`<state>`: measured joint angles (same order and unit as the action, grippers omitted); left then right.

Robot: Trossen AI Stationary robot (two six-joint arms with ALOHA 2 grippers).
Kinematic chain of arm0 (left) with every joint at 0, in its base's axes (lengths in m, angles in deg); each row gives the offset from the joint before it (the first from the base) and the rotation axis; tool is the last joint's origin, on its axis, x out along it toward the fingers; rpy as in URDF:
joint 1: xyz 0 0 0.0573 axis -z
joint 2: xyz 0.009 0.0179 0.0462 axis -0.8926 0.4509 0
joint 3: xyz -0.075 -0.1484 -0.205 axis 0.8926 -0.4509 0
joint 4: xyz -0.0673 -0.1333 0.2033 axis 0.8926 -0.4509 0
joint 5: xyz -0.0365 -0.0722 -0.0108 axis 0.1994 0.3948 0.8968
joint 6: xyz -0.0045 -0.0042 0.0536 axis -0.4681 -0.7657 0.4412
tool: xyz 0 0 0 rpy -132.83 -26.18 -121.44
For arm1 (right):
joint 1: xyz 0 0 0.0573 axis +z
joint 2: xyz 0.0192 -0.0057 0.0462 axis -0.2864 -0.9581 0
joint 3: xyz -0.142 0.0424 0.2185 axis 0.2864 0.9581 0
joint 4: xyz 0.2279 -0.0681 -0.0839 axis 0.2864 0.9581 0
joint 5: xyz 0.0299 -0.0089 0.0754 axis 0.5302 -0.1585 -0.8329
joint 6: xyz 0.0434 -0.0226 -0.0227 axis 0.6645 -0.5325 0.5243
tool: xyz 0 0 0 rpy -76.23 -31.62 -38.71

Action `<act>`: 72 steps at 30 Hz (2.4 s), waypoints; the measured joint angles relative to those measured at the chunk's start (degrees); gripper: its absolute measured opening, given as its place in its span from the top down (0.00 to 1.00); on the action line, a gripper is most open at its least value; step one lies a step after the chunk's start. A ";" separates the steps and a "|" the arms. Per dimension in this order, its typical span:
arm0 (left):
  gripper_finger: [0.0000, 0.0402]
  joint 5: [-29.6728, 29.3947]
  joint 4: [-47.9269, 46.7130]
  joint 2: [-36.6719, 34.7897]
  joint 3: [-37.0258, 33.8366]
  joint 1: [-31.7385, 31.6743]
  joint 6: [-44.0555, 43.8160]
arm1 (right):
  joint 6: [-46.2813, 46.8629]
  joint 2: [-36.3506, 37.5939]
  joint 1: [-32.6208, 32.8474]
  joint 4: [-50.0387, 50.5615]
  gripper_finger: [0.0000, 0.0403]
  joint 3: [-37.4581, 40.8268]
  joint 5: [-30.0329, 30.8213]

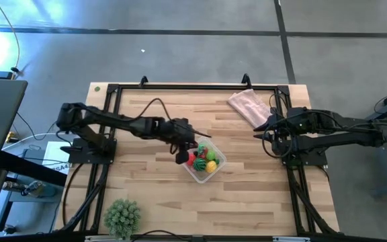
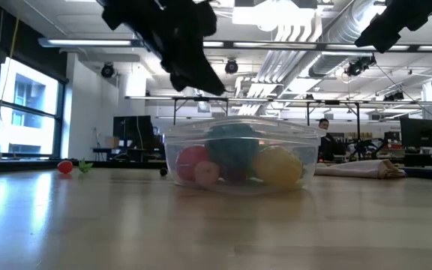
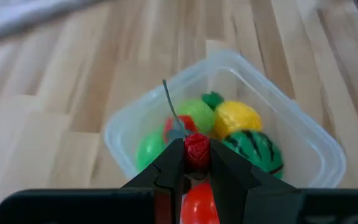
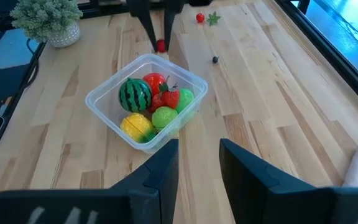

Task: Pick and placing Produce into tupperware
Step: Put the red cherry into the transparent container, then put the blueberry into the transparent container

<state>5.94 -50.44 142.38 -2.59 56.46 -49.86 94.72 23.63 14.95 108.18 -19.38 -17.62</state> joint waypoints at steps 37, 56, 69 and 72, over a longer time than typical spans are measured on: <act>0.65 -3.23 -8.97 9.22 5.61 4.13 -0.22 | 0.09 0.00 0.01 0.00 0.74 -0.02 -0.20; 0.68 -10.03 -29.68 9.17 21.98 3.18 -4.58 | 0.10 0.00 0.00 0.00 0.74 -0.02 -0.20; 0.79 -11.54 -51.84 7.32 31.78 -4.83 -15.25 | 0.00 0.00 0.00 -0.01 0.74 -0.01 -0.20; 0.80 -10.53 -52.93 5.15 29.97 -6.67 -15.71 | 0.05 0.00 0.01 -0.02 0.74 -0.02 -0.20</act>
<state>-4.59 -103.37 147.53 27.38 49.79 -65.56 94.77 23.63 14.95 108.16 -19.40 -17.82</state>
